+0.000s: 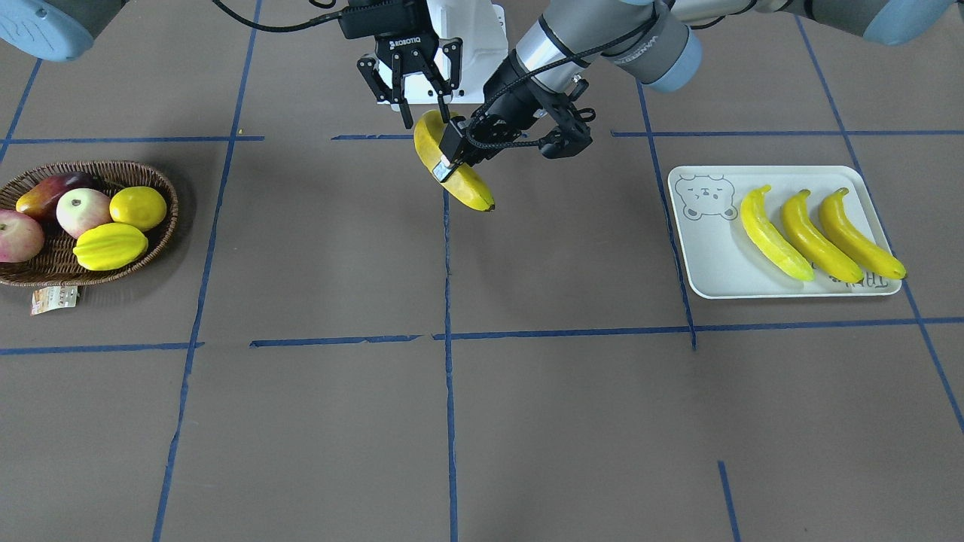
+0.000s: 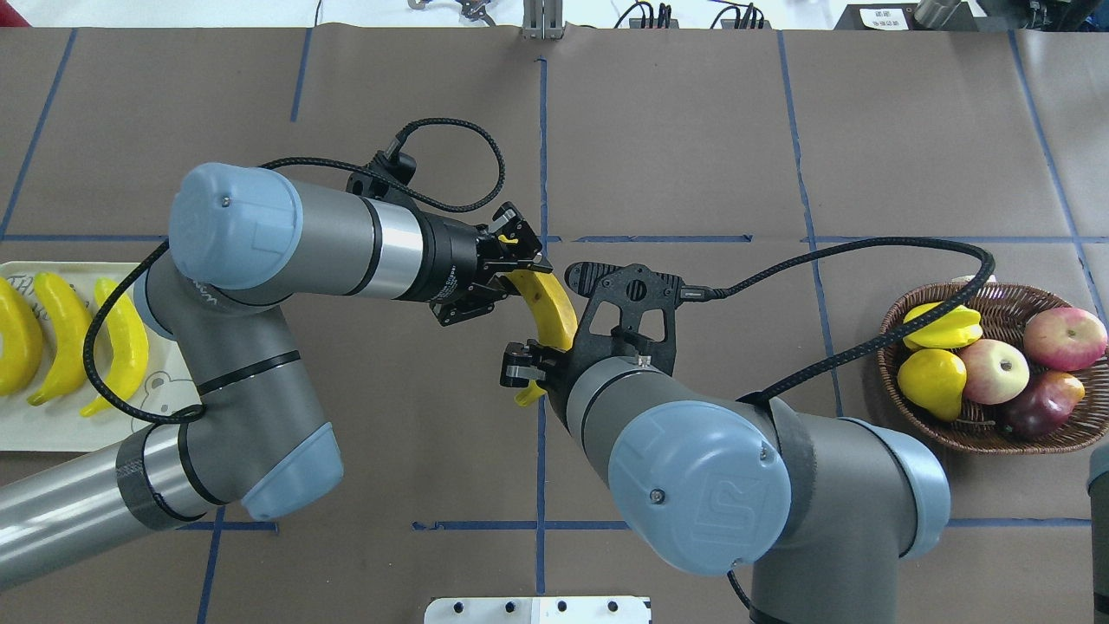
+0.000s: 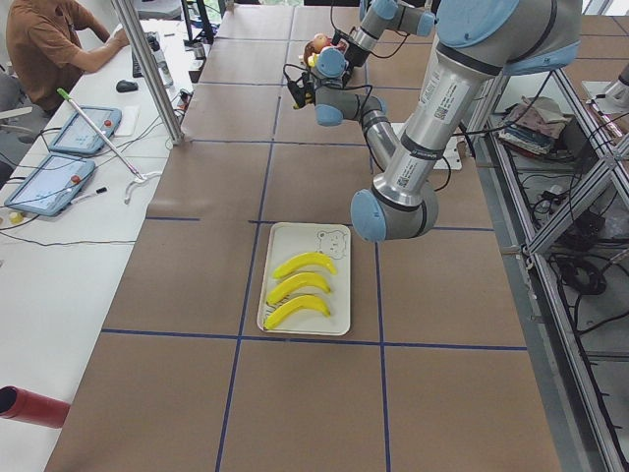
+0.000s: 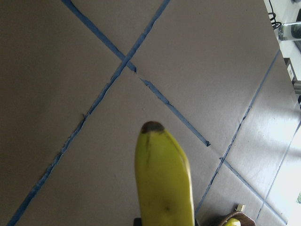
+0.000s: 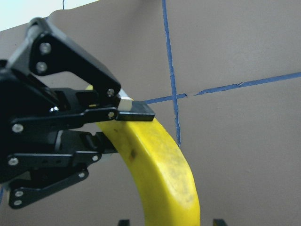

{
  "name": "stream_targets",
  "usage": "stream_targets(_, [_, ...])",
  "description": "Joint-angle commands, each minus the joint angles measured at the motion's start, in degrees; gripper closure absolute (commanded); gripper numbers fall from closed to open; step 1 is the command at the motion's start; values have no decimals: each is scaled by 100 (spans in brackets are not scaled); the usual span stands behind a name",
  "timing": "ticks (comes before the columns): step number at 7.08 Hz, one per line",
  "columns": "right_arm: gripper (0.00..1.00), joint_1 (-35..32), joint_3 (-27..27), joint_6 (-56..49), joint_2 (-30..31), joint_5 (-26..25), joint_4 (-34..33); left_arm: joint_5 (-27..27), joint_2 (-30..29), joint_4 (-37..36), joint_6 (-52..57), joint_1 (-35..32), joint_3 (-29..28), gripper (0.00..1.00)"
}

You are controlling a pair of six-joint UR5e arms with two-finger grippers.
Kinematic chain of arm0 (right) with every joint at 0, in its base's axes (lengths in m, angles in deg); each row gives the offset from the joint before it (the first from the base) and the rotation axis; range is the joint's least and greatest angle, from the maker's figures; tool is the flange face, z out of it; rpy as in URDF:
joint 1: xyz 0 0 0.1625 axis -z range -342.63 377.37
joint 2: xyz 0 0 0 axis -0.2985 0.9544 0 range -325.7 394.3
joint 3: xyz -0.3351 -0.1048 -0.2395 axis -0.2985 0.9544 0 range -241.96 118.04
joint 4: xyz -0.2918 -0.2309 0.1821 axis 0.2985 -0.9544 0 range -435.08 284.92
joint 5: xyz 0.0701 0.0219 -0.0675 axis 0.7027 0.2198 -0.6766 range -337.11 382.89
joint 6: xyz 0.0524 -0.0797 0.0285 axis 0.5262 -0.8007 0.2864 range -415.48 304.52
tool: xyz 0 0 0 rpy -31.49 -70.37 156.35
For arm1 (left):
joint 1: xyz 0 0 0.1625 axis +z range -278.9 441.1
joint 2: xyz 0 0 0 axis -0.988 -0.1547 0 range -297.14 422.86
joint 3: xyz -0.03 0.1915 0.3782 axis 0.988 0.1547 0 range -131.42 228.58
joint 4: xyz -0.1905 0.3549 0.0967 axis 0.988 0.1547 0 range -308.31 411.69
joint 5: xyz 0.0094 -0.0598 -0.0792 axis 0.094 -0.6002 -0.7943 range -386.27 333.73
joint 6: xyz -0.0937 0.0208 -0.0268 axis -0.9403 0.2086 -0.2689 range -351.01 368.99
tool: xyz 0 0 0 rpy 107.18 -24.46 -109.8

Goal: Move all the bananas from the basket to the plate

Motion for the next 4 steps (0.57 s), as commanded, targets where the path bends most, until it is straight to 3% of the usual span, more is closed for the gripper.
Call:
stream_targets(1, [0,-10,-156,-16,37,33,-3,8,15,-15,25,-20,-10,100])
stream_targets(3, [0,-45,-680,-51,203,155,-73,-9,50,-138,51,-98,-37,100])
stream_targets(4, [0,-89,-1101,-77,439,365,-73,-149,120,-539,278,-221,-54,100])
